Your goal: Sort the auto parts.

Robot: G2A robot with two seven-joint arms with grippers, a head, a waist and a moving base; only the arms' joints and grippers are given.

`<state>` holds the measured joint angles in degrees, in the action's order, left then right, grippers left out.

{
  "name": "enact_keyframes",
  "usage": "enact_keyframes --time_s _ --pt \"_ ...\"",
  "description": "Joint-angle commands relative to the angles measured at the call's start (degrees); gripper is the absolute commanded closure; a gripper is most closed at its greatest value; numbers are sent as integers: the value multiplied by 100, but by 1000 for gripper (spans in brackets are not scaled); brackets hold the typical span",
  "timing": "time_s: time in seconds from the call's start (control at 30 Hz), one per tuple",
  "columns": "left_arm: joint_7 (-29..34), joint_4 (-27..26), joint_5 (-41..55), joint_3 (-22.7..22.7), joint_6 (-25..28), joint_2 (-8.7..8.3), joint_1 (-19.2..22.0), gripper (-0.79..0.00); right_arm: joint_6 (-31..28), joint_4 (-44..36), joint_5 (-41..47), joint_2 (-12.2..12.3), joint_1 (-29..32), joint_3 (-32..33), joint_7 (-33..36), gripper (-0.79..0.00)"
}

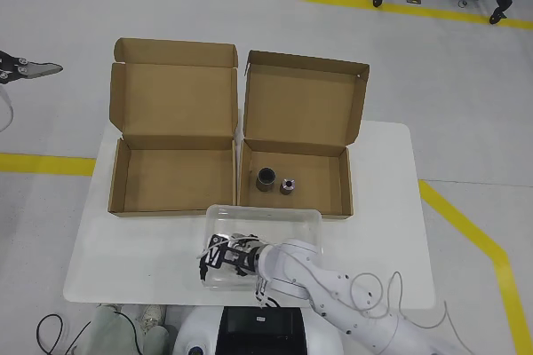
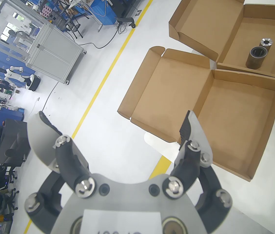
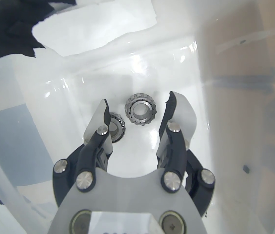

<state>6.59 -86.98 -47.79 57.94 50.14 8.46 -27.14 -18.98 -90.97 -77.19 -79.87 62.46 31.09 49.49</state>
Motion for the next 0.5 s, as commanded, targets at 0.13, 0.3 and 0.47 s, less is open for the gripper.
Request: enact_keyframes --time_s 0.13,0.3,0.47 --pt "0 0 0 0 0 0 0 -785 87 151 -12 -60 -54 -27 41 -409" --pt "0 0 0 0 0 0 0 -785 137 224 -29 -107 -86 -47 91 -308" --pt "0 0 0 0 0 0 0 -785 134 245 -74 -136 -99 -55 148 0"
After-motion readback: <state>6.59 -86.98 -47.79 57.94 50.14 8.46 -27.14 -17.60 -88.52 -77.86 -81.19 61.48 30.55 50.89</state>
